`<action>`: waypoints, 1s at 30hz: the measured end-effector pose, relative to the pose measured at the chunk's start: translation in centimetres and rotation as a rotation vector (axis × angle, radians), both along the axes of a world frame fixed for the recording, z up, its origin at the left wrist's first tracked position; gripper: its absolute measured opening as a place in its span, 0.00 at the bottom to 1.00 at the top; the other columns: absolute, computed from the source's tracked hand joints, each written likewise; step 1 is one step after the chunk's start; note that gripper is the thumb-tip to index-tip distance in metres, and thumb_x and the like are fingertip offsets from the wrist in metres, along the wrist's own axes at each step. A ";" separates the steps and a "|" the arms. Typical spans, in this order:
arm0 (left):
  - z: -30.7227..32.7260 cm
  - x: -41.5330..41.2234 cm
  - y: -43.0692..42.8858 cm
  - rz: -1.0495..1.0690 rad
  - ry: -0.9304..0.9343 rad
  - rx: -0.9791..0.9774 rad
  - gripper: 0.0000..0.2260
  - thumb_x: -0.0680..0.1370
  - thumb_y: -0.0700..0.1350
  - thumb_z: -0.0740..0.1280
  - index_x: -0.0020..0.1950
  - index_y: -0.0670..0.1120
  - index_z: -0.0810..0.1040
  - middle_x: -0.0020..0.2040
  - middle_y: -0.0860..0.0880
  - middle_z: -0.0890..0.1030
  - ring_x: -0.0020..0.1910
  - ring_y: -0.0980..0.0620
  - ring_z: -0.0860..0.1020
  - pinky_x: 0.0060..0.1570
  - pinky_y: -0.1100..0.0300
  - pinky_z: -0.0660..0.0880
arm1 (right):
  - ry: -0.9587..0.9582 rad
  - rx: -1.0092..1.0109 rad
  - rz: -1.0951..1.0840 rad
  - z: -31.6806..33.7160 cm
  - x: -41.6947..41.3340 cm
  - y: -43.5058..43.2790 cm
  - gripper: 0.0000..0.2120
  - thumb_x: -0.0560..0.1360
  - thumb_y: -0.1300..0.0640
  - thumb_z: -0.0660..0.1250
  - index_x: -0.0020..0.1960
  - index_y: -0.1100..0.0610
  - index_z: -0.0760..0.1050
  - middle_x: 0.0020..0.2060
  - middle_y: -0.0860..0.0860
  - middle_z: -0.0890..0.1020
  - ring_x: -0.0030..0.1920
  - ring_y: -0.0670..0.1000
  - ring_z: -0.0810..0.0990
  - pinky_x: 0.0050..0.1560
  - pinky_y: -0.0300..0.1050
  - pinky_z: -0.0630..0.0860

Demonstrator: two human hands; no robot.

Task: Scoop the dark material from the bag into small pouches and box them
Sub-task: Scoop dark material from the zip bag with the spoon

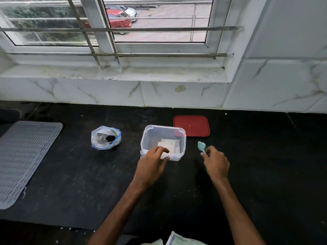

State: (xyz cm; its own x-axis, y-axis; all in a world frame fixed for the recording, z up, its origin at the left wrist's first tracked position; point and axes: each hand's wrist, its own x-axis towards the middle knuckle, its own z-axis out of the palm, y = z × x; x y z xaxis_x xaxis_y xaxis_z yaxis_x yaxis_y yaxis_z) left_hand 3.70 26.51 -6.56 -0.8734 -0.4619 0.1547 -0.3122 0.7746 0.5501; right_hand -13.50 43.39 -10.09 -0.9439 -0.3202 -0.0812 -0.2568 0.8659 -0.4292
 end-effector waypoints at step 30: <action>-8.5 10.1 -20.2 0.823 0.189 1.154 0.12 0.73 0.35 0.71 0.56 0.38 0.78 0.50 0.37 0.84 0.45 0.41 0.85 0.37 0.53 0.82 | -0.021 -0.157 0.646 6.6 17.7 -22.8 0.07 0.77 0.48 0.66 0.50 0.50 0.78 0.44 0.48 0.85 0.44 0.51 0.83 0.45 0.48 0.79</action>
